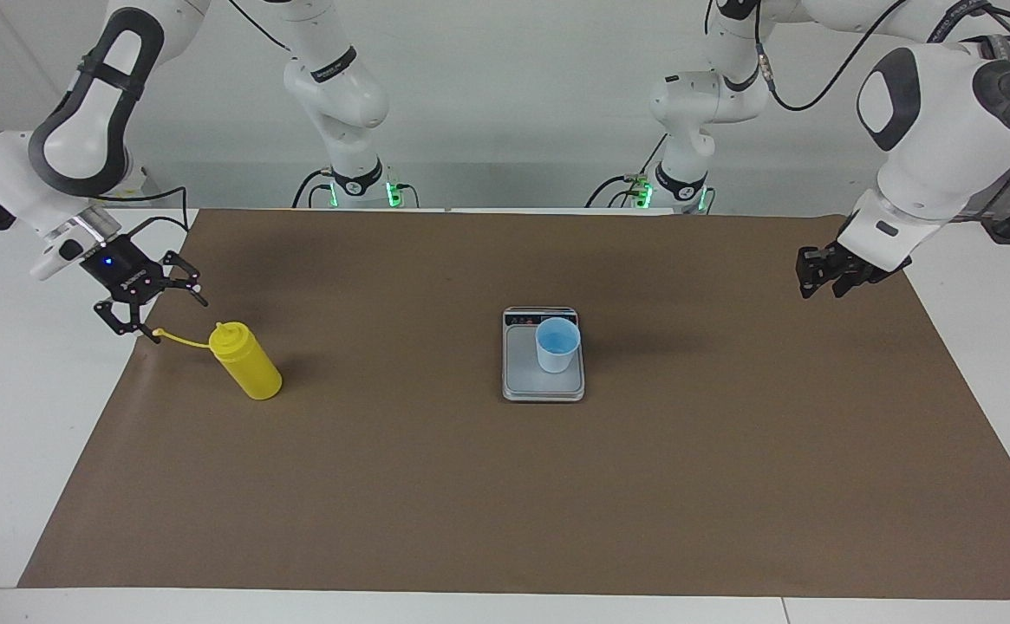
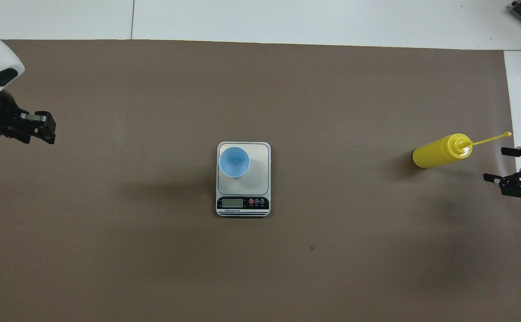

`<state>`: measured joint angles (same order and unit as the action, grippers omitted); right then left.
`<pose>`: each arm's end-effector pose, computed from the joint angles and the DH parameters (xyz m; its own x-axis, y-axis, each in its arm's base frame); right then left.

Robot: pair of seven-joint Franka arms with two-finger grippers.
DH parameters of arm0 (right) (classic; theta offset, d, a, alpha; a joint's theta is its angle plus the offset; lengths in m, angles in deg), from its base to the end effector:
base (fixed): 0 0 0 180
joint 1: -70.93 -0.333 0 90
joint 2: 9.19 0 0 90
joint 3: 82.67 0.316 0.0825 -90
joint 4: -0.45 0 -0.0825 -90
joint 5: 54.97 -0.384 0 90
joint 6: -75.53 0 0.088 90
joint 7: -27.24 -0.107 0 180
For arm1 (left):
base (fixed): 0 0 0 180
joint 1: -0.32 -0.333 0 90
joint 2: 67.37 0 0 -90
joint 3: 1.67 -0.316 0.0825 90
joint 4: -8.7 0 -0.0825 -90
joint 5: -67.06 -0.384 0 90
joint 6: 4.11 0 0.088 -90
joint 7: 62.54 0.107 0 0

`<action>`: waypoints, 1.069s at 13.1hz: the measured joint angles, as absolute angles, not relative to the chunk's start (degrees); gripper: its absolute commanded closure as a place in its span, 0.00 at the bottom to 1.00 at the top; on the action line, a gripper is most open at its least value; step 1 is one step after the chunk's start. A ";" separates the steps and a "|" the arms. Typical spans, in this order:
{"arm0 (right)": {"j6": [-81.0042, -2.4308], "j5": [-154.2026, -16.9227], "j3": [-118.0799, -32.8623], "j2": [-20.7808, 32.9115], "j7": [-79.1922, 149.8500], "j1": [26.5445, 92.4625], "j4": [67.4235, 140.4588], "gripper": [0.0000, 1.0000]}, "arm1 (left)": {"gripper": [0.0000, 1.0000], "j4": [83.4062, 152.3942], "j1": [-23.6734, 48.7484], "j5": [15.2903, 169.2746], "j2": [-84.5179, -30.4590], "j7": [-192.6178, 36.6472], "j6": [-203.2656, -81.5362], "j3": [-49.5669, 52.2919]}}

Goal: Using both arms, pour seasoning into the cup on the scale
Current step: 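Move the right gripper to the yellow bottle and grasp it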

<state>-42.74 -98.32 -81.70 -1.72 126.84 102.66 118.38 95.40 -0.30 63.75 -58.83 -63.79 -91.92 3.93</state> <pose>0.5048 -0.2586 0.3751 0.5993 0.5392 0.5917 0.7324 -0.6677 -0.1333 0.5904 -0.0411 0.5633 0.9898 -0.0630 -0.1276 -0.0693 -0.9965 -0.0458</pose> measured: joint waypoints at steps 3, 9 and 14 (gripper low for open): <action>-42.64 -104.73 -81.58 -1.11 134.19 102.49 119.85 0.00 | 0.30 99.98 -0.30 63.75 -61.88 -63.80 -92.04 3.92; -36.59 -117.82 -81.55 3.70 148.87 102.53 122.79 0.00 | 0.25 105.42 -0.32 63.75 -68.38 -63.80 -92.20 3.82; -33.97 -124.47 -81.53 7.15 152.58 102.52 122.57 0.00 | 0.22 110.54 -0.65 63.75 -71.71 -63.80 -98.71 3.61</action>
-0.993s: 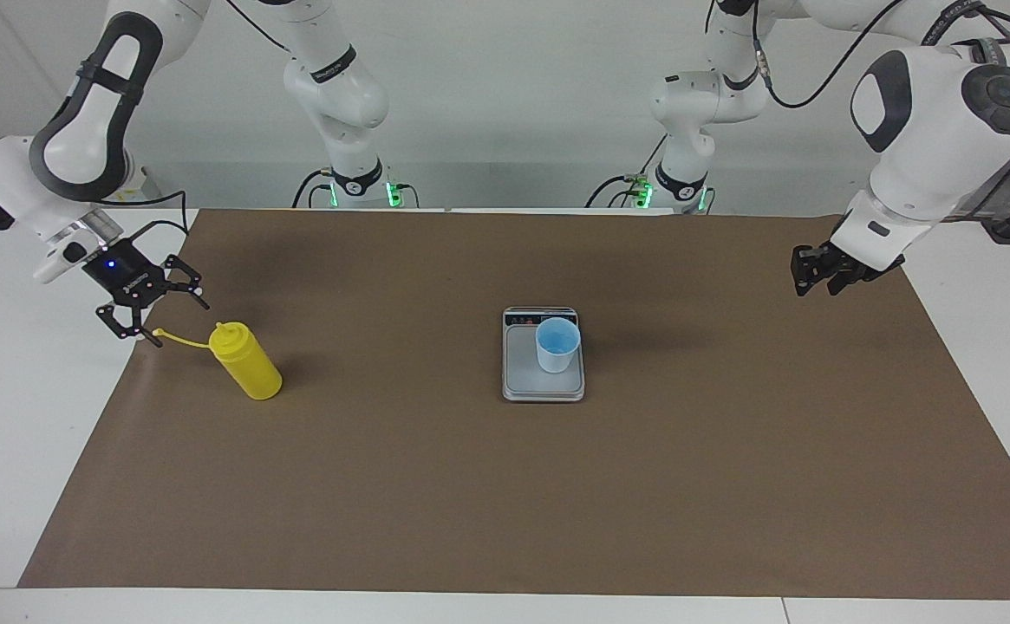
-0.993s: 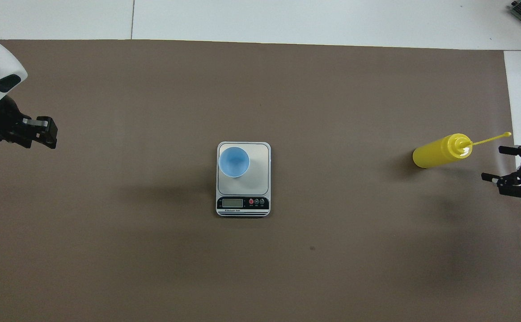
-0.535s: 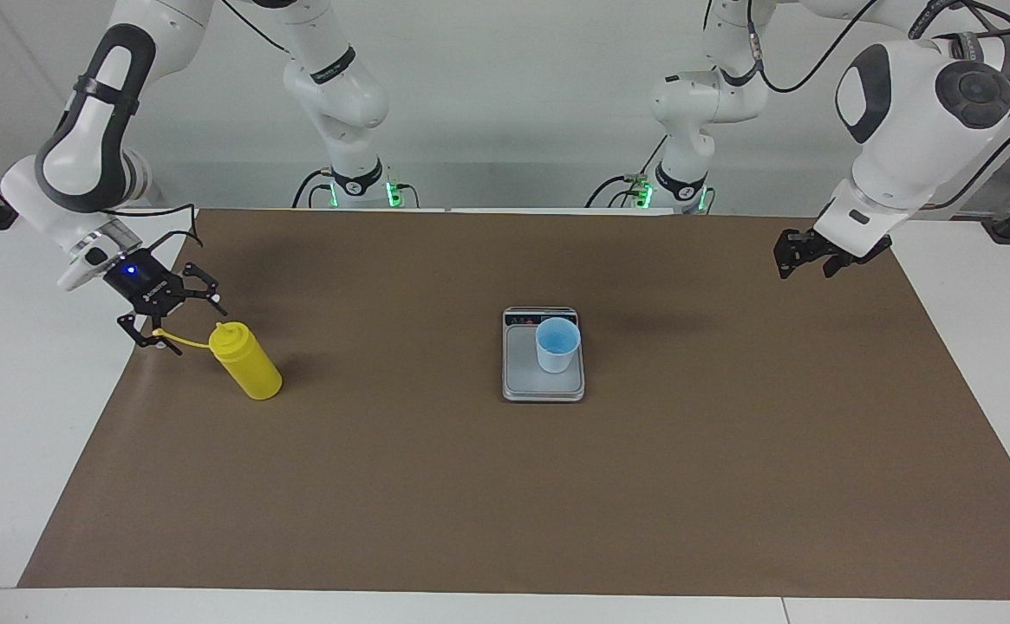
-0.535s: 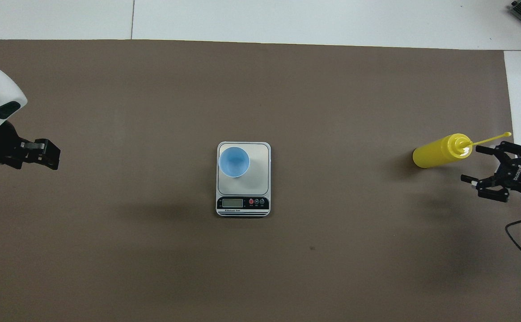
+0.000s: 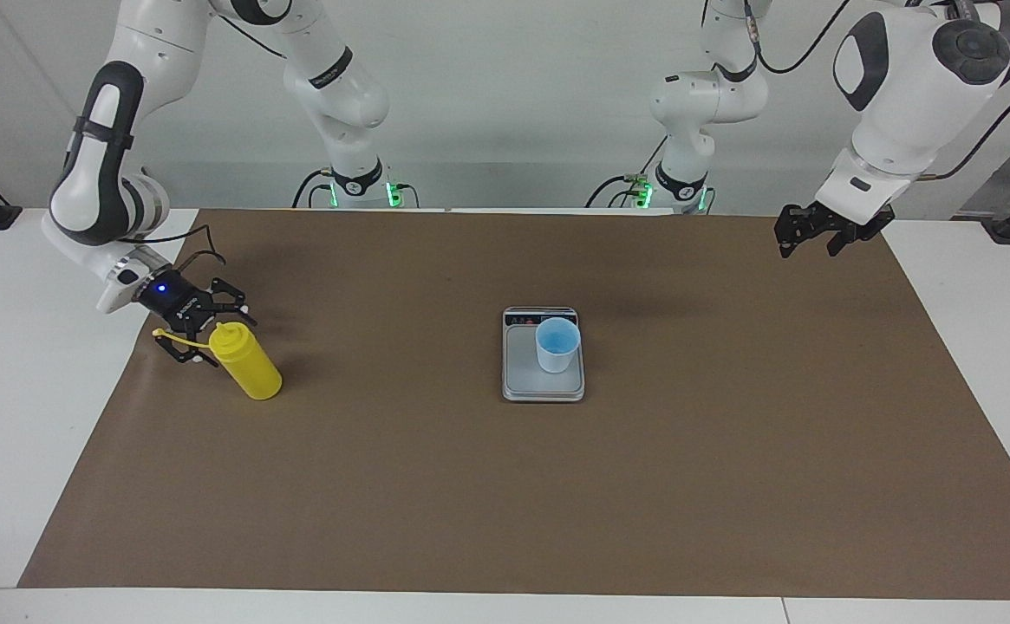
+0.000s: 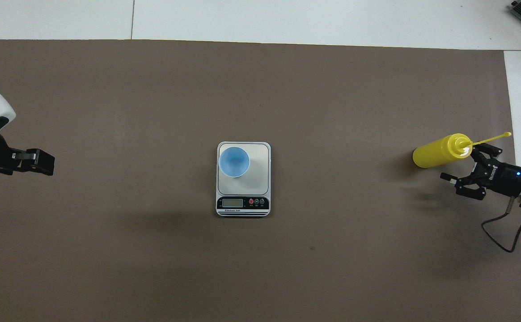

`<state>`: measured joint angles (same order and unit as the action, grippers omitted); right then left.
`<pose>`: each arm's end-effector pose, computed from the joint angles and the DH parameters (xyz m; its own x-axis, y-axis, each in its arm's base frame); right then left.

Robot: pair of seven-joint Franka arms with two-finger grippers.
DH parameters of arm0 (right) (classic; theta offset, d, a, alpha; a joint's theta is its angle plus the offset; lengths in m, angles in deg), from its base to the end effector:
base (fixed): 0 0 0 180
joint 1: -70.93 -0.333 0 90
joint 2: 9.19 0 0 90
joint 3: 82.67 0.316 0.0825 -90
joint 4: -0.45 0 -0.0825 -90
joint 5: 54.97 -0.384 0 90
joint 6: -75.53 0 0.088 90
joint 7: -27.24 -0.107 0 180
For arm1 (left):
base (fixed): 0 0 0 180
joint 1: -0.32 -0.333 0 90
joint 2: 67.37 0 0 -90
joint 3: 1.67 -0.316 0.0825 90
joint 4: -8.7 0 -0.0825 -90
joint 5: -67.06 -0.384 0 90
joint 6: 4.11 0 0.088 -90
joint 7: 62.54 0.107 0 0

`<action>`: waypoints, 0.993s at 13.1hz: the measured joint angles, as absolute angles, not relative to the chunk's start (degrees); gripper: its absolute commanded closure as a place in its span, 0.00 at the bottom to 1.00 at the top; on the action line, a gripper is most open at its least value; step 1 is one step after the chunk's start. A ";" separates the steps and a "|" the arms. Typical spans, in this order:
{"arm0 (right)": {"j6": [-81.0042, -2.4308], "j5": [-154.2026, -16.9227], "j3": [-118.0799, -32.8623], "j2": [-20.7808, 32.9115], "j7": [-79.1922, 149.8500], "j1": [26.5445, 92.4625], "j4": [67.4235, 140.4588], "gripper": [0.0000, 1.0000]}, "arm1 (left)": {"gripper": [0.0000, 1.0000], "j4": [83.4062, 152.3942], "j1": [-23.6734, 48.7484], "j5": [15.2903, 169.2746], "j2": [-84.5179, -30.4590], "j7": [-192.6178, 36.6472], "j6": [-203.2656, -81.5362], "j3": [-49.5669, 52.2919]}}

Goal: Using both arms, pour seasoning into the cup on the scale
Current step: 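Move the right gripper to the yellow bottle and grasp it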

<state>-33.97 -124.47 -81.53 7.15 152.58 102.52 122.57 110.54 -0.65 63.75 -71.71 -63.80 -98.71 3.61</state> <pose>0.5033 -0.2183 0.2753 0.3719 0.3168 0.8726 0.8241 -0.5453 -0.1533 0.5312 -0.0358 0.5747 0.9971 -0.0572 -0.0497 -0.0604 -0.9960 -0.0653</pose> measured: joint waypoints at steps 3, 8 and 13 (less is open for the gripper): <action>-32.59 -125.84 -81.50 7.49 153.44 102.52 122.58 0.00 | 0.24 110.66 -1.90 63.75 -71.69 -63.76 -103.33 3.41; -32.25 -131.18 -81.48 9.60 156.04 101.44 122.53 0.00 | 0.26 106.35 -2.50 63.75 -70.76 -63.42 -99.17 4.07; -32.97 -133.49 -81.48 9.63 156.04 100.41 122.43 0.07 | 0.32 104.36 0.24 63.74 -69.42 -63.39 -98.33 1.33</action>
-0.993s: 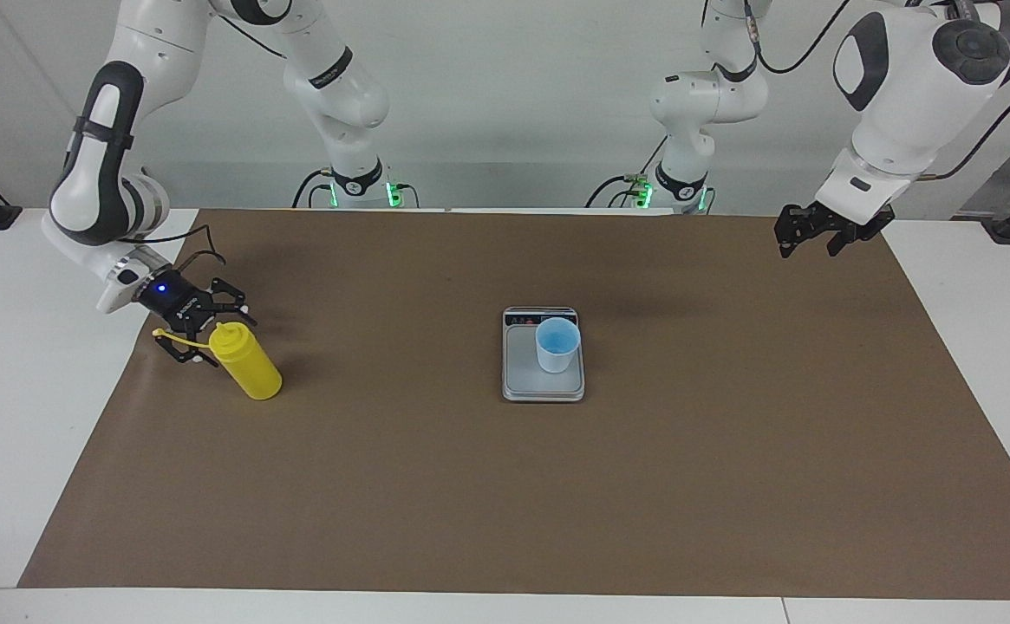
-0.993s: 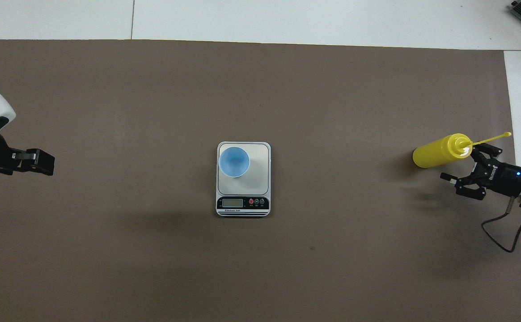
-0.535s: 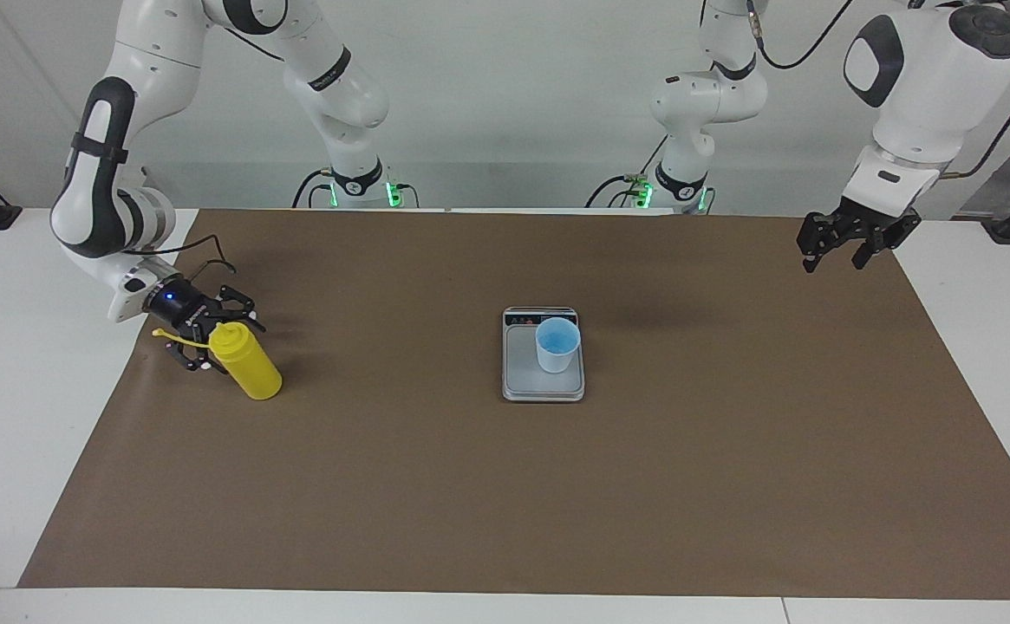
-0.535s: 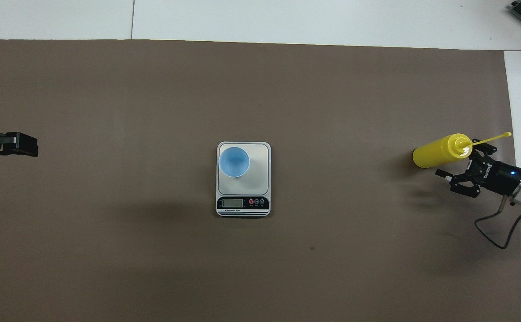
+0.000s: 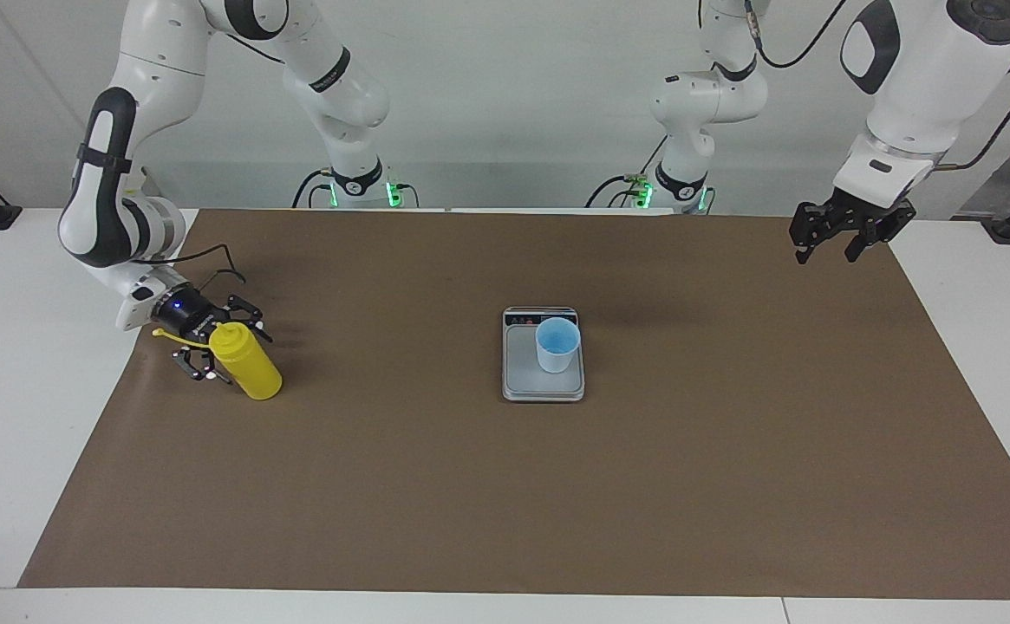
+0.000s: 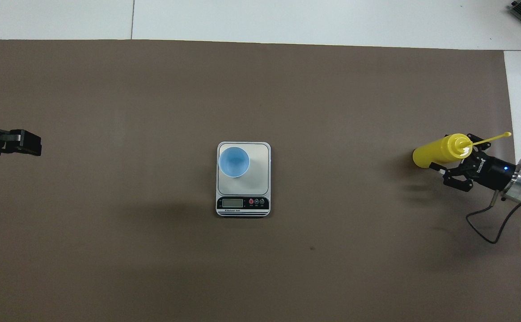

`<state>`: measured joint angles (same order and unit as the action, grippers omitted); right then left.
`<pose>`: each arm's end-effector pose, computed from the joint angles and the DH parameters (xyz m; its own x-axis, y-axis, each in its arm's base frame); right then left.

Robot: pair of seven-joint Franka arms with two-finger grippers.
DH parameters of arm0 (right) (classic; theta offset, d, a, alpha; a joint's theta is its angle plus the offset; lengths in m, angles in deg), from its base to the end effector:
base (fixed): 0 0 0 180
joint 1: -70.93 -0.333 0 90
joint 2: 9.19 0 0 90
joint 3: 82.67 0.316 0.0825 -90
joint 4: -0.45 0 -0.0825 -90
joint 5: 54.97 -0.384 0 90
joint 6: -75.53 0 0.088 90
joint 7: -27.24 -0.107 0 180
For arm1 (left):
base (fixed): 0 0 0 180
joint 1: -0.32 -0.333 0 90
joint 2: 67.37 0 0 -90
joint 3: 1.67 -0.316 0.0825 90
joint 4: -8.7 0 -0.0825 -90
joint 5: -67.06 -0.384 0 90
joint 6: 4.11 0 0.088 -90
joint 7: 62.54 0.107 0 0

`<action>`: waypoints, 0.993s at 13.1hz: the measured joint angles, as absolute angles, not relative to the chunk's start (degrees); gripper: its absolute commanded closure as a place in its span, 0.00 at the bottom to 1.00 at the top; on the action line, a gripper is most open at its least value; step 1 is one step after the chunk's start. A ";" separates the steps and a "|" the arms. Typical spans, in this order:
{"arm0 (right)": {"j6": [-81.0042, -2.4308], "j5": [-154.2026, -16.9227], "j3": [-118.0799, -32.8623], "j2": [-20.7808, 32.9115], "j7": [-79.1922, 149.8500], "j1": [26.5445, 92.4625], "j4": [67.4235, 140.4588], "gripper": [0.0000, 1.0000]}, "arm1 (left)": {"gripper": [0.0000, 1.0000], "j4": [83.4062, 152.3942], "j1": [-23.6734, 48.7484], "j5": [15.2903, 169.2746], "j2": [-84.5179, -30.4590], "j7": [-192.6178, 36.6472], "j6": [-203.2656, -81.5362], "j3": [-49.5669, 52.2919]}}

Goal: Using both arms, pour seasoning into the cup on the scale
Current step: 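Move the right gripper to the yellow bottle and grasp it, then lift the yellow bottle with the right gripper toward the scale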

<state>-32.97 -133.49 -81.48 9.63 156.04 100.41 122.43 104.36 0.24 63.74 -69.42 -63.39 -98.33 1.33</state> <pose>0.5181 -0.1971 0.2603 0.3266 0.2144 0.9205 0.8081 -0.5686 -0.1542 0.5483 -0.0226 0.6040 0.9991 -0.0404 0.0114 -0.0396 -0.9974 -0.0595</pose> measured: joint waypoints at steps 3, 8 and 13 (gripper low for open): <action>-32.97 -133.53 -81.48 9.63 156.04 100.21 122.43 0.45 | 0.31 96.60 7.59 63.90 -64.93 -63.18 -93.16 -7.27; -33.24 -133.63 -81.48 9.64 156.04 99.44 122.32 0.78 | 0.00 94.15 9.37 64.92 -62.10 -63.22 -89.85 -7.57; -34.20 -133.65 -81.47 9.64 155.91 96.13 121.25 0.77 | 0.00 97.06 9.37 64.98 -62.58 -63.21 -93.14 -8.14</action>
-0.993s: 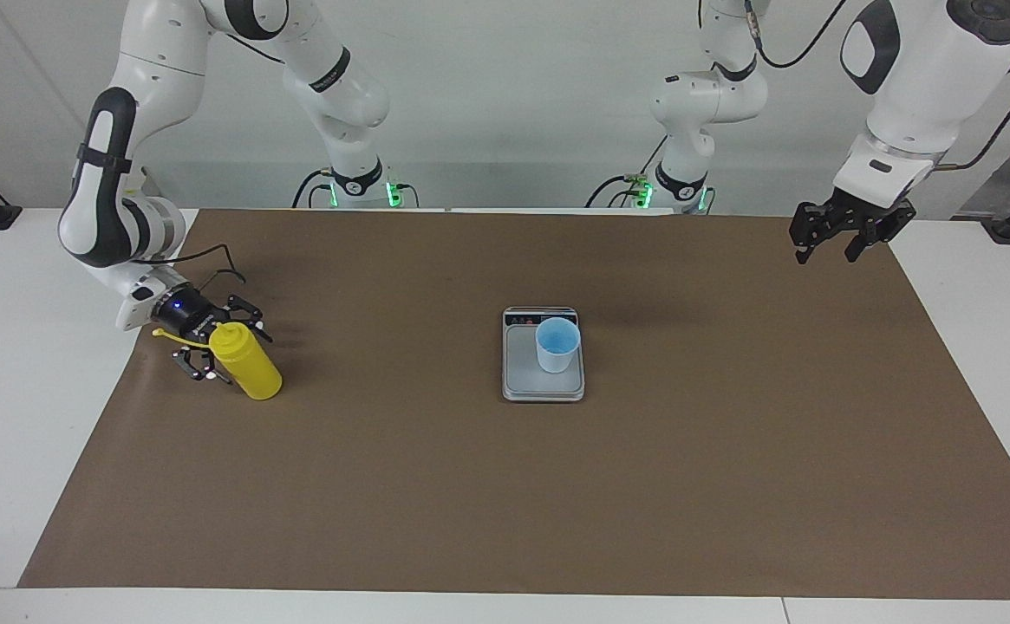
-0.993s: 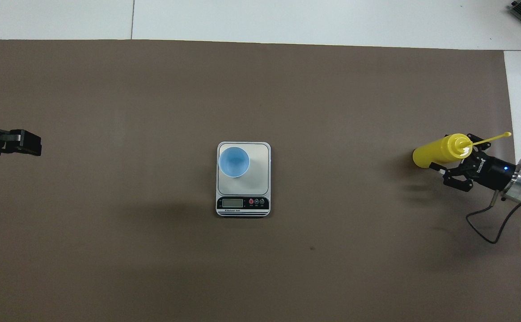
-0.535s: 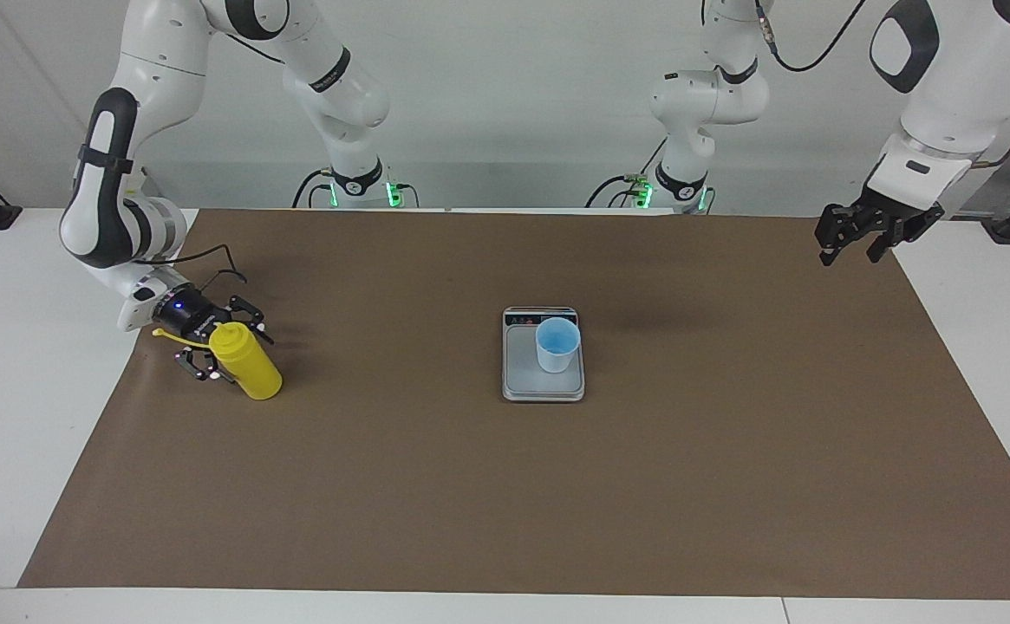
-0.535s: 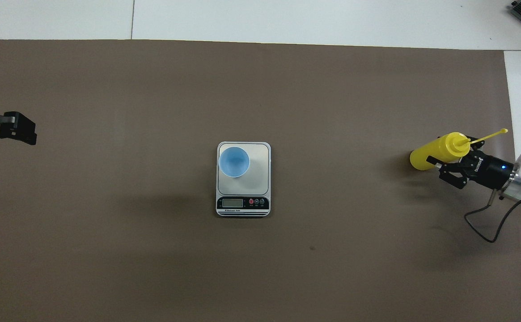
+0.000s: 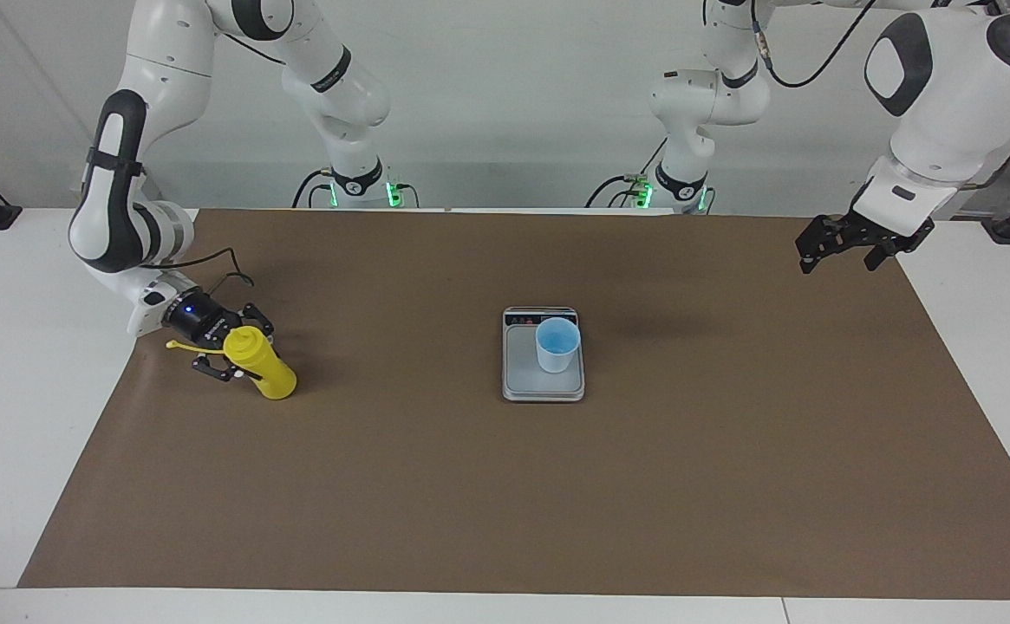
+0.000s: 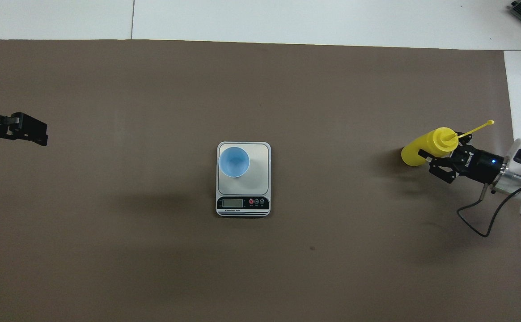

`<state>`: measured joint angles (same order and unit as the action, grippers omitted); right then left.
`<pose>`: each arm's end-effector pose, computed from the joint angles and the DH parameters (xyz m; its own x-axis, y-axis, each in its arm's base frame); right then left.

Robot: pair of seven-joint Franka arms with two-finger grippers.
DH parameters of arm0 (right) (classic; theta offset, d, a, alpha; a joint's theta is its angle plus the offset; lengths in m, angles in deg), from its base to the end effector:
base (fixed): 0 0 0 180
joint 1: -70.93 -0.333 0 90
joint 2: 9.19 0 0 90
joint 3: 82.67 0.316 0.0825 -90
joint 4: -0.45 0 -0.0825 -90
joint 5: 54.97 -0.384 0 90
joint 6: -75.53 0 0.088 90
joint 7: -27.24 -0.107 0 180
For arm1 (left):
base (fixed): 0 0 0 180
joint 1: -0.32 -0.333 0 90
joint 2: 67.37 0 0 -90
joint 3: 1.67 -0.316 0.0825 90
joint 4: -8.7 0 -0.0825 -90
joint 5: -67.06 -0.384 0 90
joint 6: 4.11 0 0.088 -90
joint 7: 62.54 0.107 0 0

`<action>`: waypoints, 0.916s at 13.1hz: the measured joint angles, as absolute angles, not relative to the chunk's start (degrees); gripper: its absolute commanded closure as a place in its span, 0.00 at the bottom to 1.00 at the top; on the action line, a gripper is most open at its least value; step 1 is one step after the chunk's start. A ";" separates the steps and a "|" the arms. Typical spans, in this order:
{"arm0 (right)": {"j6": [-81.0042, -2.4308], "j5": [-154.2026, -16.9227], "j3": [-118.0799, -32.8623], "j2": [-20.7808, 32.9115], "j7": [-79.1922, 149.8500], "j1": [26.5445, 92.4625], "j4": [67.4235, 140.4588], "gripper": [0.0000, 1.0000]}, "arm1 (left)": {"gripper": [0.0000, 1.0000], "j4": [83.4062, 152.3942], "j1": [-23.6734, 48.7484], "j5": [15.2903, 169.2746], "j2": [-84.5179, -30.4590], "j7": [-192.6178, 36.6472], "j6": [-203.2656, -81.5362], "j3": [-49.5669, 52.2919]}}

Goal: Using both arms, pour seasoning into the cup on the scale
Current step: 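Lift the yellow bottle with the right gripper toward the scale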

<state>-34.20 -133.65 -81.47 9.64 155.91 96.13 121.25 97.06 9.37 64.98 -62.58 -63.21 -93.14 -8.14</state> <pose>0.5382 -0.1636 0.2672 0.3002 0.2535 0.9196 0.8419 -0.5237 -0.1304 0.5760 -0.0247 0.5896 0.9970 -0.0323 -0.0708 -0.0357 -0.9983 -0.0465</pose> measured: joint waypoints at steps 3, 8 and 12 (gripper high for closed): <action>-39.19 -133.67 -81.41 8.25 153.97 91.35 119.84 0.77 | 0.00 97.91 9.36 64.99 -62.93 -63.20 -93.44 -8.34; -51.46 -133.67 -81.20 1.32 144.35 79.68 119.44 0.77 | 0.00 97.98 9.39 65.09 -63.44 -63.19 -93.47 -8.30; -64.78 -133.68 -81.13 0.34 140.37 69.41 119.55 0.76 | 0.00 98.16 9.31 65.09 -64.13 -63.20 -93.47 -8.84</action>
<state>-64.78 -133.68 -81.13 0.34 140.37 69.41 119.55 98.16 9.31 65.09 -64.13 -63.20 -93.47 -8.84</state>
